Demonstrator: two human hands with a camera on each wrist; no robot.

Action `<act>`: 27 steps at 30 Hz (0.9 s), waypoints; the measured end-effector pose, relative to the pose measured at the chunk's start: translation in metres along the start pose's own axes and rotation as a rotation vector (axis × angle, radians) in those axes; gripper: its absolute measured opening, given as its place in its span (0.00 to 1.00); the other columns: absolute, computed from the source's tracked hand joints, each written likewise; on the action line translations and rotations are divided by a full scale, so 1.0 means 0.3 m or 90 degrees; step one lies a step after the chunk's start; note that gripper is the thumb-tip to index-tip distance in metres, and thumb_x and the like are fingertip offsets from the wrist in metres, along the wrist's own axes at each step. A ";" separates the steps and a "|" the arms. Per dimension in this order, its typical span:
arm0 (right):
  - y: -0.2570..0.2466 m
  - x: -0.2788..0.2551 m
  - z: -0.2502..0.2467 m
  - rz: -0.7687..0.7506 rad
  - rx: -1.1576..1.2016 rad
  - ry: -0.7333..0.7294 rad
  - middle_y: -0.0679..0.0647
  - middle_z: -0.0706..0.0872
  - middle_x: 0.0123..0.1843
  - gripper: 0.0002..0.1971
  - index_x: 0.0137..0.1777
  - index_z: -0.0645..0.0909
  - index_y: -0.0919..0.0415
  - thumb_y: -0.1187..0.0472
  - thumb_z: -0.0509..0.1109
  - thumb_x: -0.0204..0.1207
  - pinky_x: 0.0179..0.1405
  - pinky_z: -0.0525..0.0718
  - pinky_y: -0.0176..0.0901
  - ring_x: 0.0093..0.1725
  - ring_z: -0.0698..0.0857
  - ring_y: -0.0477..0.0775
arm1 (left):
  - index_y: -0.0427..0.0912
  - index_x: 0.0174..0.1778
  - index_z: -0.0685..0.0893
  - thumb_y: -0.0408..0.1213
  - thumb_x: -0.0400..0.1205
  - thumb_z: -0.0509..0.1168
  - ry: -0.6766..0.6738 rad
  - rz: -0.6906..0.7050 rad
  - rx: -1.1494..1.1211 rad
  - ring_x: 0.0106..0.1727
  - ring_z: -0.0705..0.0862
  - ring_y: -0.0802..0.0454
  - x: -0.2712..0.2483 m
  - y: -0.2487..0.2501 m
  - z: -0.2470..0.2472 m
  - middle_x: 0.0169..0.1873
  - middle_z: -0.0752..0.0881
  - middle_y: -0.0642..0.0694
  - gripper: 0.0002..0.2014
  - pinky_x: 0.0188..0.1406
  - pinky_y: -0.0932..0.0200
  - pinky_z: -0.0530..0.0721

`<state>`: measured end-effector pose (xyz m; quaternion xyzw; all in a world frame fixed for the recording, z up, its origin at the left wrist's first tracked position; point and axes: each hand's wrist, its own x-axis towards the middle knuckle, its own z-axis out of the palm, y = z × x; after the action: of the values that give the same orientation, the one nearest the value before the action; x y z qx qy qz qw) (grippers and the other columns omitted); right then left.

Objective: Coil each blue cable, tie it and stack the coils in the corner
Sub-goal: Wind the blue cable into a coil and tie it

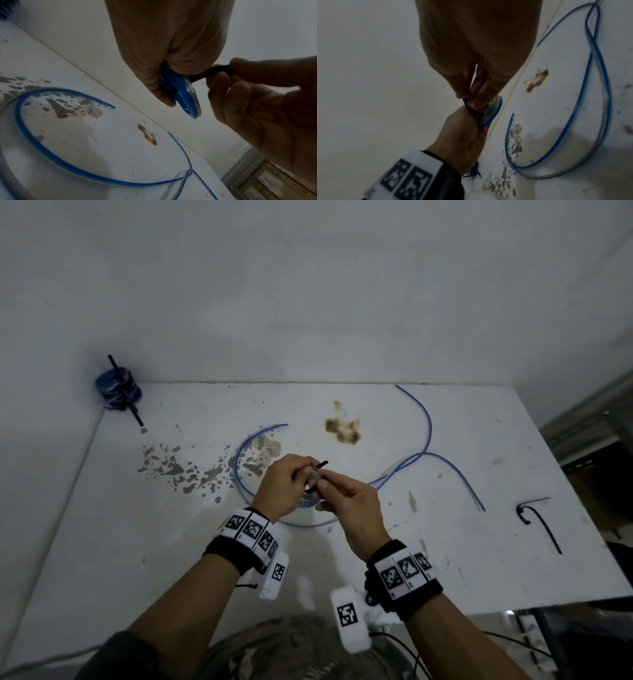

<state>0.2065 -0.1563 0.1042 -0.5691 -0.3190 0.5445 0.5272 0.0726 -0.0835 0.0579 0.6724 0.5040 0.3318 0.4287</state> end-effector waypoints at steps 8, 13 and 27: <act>-0.017 0.040 -0.037 0.048 0.071 0.042 0.61 0.92 0.43 0.09 0.57 0.85 0.73 0.69 0.70 0.81 0.35 0.86 0.40 0.39 0.90 0.53 | 0.37 0.58 0.88 0.27 0.85 0.62 -0.010 0.095 0.051 0.53 0.84 0.54 -0.022 0.016 0.000 0.51 0.84 0.47 0.12 0.57 0.65 0.81; -0.015 0.045 -0.035 0.054 0.099 0.098 0.59 0.93 0.41 0.07 0.55 0.86 0.69 0.71 0.72 0.79 0.32 0.86 0.41 0.35 0.89 0.51 | 0.39 0.58 0.89 0.27 0.85 0.62 -0.020 0.098 0.056 0.53 0.83 0.53 -0.024 0.018 0.001 0.51 0.84 0.48 0.12 0.57 0.62 0.82; -0.020 0.068 -0.051 0.122 0.039 0.053 0.60 0.89 0.38 0.05 0.51 0.88 0.70 0.71 0.72 0.79 0.32 0.85 0.41 0.35 0.84 0.52 | 0.38 0.57 0.89 0.24 0.84 0.62 -0.050 0.107 0.070 0.53 0.84 0.51 -0.032 0.023 -0.010 0.51 0.84 0.46 0.12 0.56 0.65 0.80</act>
<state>0.2265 -0.1395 0.1017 -0.6027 -0.2245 0.5778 0.5026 0.0701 -0.0929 0.0652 0.7474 0.4462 0.3117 0.3810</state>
